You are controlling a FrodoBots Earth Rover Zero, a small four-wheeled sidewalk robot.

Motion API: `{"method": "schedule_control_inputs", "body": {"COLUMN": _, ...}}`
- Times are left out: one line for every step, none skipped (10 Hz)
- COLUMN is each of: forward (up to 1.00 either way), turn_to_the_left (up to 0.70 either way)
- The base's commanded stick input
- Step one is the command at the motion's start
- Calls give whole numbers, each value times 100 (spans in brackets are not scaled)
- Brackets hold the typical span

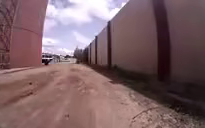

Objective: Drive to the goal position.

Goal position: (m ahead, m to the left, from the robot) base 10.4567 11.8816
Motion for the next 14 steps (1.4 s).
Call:
{"method": "schedule_control_inputs", "body": {"forward": 85, "turn_to_the_left": 0}}
{"method": "schedule_control_inputs", "body": {"forward": 85, "turn_to_the_left": 0}}
{"method": "schedule_control_inputs", "body": {"forward": 85, "turn_to_the_left": 0}}
{"method": "schedule_control_inputs", "body": {"forward": 85, "turn_to_the_left": 0}}
{"method": "schedule_control_inputs", "body": {"forward": 85, "turn_to_the_left": 0}}
{"method": "schedule_control_inputs", "body": {"forward": 85, "turn_to_the_left": 0}}
{"method": "schedule_control_inputs", "body": {"forward": 85, "turn_to_the_left": 0}}
{"method": "schedule_control_inputs", "body": {"forward": 85, "turn_to_the_left": 0}}
{"method": "schedule_control_inputs", "body": {"forward": 85, "turn_to_the_left": 0}}
{"method": "schedule_control_inputs", "body": {"forward": 85, "turn_to_the_left": 12}}
{"method": "schedule_control_inputs", "body": {"forward": 85, "turn_to_the_left": 34}}
{"method": "schedule_control_inputs", "body": {"forward": 85, "turn_to_the_left": 34}}
{"method": "schedule_control_inputs", "body": {"forward": 85, "turn_to_the_left": 34}}
{"method": "schedule_control_inputs", "body": {"forward": 85, "turn_to_the_left": 30}}
